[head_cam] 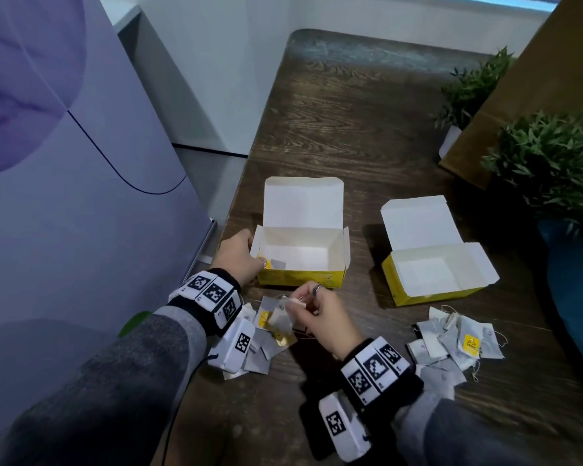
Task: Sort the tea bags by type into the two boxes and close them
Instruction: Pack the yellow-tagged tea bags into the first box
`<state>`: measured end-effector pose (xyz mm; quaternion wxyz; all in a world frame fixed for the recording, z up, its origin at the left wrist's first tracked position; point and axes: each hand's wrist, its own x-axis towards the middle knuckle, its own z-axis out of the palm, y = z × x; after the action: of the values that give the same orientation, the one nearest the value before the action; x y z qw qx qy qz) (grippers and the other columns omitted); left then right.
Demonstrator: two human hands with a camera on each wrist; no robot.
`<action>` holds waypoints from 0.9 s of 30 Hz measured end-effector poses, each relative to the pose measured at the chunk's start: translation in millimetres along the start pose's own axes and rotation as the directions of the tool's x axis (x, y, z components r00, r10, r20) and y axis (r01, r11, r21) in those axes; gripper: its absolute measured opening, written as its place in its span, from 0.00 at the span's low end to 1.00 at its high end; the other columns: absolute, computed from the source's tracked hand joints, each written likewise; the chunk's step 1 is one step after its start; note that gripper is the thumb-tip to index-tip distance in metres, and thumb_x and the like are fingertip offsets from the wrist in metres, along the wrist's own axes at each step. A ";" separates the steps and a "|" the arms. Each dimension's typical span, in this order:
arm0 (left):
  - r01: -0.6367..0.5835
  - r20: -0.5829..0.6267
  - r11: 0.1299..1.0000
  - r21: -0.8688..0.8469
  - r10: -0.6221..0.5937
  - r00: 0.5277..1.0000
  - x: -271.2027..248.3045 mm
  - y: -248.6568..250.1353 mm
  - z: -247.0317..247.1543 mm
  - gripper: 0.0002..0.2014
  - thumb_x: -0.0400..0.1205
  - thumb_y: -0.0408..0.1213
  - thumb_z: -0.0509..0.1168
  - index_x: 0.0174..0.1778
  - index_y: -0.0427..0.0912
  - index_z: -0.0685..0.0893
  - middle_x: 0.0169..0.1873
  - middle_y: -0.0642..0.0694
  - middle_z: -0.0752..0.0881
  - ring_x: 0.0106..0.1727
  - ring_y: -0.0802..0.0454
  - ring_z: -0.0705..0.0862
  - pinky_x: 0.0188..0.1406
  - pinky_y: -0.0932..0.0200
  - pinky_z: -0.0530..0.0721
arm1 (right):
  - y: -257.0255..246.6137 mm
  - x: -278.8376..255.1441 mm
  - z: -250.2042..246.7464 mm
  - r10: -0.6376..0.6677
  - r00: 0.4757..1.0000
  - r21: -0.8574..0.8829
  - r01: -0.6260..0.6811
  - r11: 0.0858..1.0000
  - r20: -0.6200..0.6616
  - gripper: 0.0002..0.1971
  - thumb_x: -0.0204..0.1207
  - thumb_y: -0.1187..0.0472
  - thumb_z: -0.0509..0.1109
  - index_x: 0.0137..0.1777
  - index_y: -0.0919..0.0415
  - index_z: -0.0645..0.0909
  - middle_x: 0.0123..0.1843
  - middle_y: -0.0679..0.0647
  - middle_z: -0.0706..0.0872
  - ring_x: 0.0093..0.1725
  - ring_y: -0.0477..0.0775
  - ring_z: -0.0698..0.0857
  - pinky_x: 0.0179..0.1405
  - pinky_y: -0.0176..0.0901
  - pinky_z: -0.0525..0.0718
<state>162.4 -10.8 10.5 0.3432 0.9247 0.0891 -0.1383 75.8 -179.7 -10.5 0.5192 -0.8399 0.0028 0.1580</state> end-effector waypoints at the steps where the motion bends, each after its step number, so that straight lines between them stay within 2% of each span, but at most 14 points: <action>1: -0.005 0.004 1.000 0.000 0.005 1.000 1.8 -0.7 -1.2 0.10 0.70 0.29 0.67 0.36 0.41 0.70 0.31 0.47 0.77 0.39 0.44 0.77 0.33 0.57 0.72 | -2.7 2.0 3.2 -0.028 0.999 -0.025 0.027 0.999 -0.040 0.03 0.75 0.60 0.70 0.41 0.56 0.80 0.36 0.49 0.84 0.34 0.43 0.81 0.34 0.32 0.79; 3: -0.024 0.017 1.000 0.012 0.024 1.000 6.4 -2.6 -2.1 0.11 0.71 0.30 0.69 0.36 0.42 0.70 0.34 0.45 0.79 0.40 0.44 0.78 0.35 0.56 0.73 | -8.2 5.5 10.2 -0.134 0.984 -0.129 0.119 0.984 -0.115 0.03 0.74 0.66 0.70 0.41 0.58 0.80 0.40 0.51 0.84 0.36 0.42 0.82 0.37 0.28 0.78; 4: -0.029 0.025 1.000 0.010 0.028 0.999 8.9 -4.0 -1.8 0.12 0.71 0.30 0.69 0.35 0.43 0.70 0.35 0.45 0.79 0.40 0.44 0.78 0.35 0.56 0.73 | -8.6 7.3 14.5 -0.196 0.972 -0.198 0.169 0.966 -0.128 0.04 0.73 0.68 0.69 0.42 0.58 0.80 0.43 0.51 0.84 0.39 0.43 0.81 0.40 0.31 0.79; 5: -0.032 0.032 0.999 0.004 0.031 0.999 10.8 -5.1 -1.4 0.13 0.70 0.30 0.69 0.33 0.44 0.69 0.35 0.45 0.79 0.40 0.44 0.78 0.35 0.57 0.72 | -6.9 9.2 19.2 -0.246 0.964 -0.276 0.210 0.938 -0.101 0.04 0.72 0.69 0.68 0.43 0.59 0.80 0.46 0.52 0.83 0.44 0.47 0.82 0.45 0.38 0.80; 7: -0.041 0.045 0.999 -0.008 0.041 0.998 13.1 -7.4 0.3 0.13 0.70 0.30 0.68 0.33 0.44 0.68 0.34 0.45 0.79 0.39 0.44 0.79 0.34 0.57 0.71 | -0.5 10.2 29.2 -0.274 0.961 -0.457 0.261 0.850 0.039 0.05 0.72 0.67 0.67 0.46 0.61 0.81 0.51 0.56 0.83 0.53 0.57 0.81 0.52 0.50 0.80; 9: -0.048 0.056 0.999 -0.012 0.049 0.997 13.3 -8.8 2.0 0.11 0.70 0.30 0.68 0.35 0.41 0.70 0.35 0.43 0.81 0.40 0.43 0.80 0.34 0.57 0.72 | 7.1 7.0 37.2 -0.285 0.949 -0.579 0.308 0.755 0.134 0.07 0.73 0.60 0.68 0.48 0.61 0.83 0.54 0.56 0.85 0.57 0.61 0.81 0.55 0.49 0.81; 12: -0.058 0.066 0.998 -0.021 0.059 0.996 12.8 -9.8 3.9 0.11 0.71 0.29 0.68 0.35 0.41 0.70 0.37 0.43 0.82 0.42 0.42 0.81 0.36 0.56 0.73 | 10.4 1.5 41.9 -0.263 0.948 -0.626 0.315 0.713 0.179 0.19 0.71 0.44 0.63 0.47 0.59 0.84 0.53 0.54 0.86 0.56 0.60 0.83 0.55 0.49 0.83; 14: -0.064 0.076 0.998 -0.019 0.065 0.995 11.6 -9.7 3.9 0.11 0.72 0.29 0.68 0.35 0.42 0.70 0.37 0.44 0.81 0.41 0.44 0.80 0.36 0.56 0.73 | 10.9 0.1 41.7 -0.244 0.948 -0.658 0.317 0.683 0.204 0.20 0.68 0.42 0.62 0.43 0.58 0.84 0.48 0.52 0.86 0.50 0.58 0.85 0.47 0.46 0.87; 17: -0.075 0.080 0.997 -0.015 0.076 0.994 10.0 -9.8 3.7 0.14 0.72 0.30 0.68 0.31 0.46 0.68 0.37 0.45 0.81 0.41 0.45 0.79 0.37 0.57 0.72 | 8.4 0.0 43.2 -0.265 0.936 -0.740 0.347 0.576 0.232 0.10 0.58 0.50 0.78 0.33 0.56 0.86 0.39 0.49 0.87 0.34 0.52 0.86 0.27 0.35 0.83; 22: -0.075 0.087 0.997 -0.003 0.075 0.993 8.3 -10.6 3.6 0.15 0.72 0.31 0.69 0.31 0.48 0.67 0.34 0.49 0.78 0.40 0.46 0.78 0.37 0.58 0.71 | 2.8 -0.7 45.9 -0.350 0.908 -0.814 0.378 0.442 0.232 0.13 0.49 0.52 0.85 0.28 0.54 0.85 0.36 0.48 0.88 0.28 0.48 0.84 0.18 0.34 0.75; 25: -0.070 0.092 0.998 -0.005 0.070 0.993 8.4 -10.9 3.1 0.16 0.72 0.30 0.69 0.31 0.48 0.67 0.37 0.46 0.81 0.42 0.46 0.80 0.37 0.58 0.73 | -6.7 -0.7 39.8 -0.385 0.907 -0.802 0.356 0.479 0.173 0.13 0.48 0.55 0.85 0.26 0.54 0.83 0.29 0.47 0.84 0.26 0.48 0.82 0.18 0.34 0.74; 27: -0.069 0.099 0.998 -0.004 0.069 0.993 8.8 -11.2 2.7 0.14 0.72 0.30 0.69 0.32 0.48 0.69 0.38 0.46 0.81 0.42 0.46 0.80 0.38 0.57 0.74 | -20.5 -4.8 30.1 -0.402 0.915 -0.724 0.301 0.620 0.037 0.08 0.55 0.59 0.81 0.27 0.55 0.82 0.28 0.48 0.84 0.26 0.49 0.83 0.19 0.35 0.77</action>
<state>167.2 -3.6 -1.1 0.3522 0.9192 0.0400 -0.1719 66.8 -144.7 -3.7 0.1698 -0.9669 -0.1901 -0.0129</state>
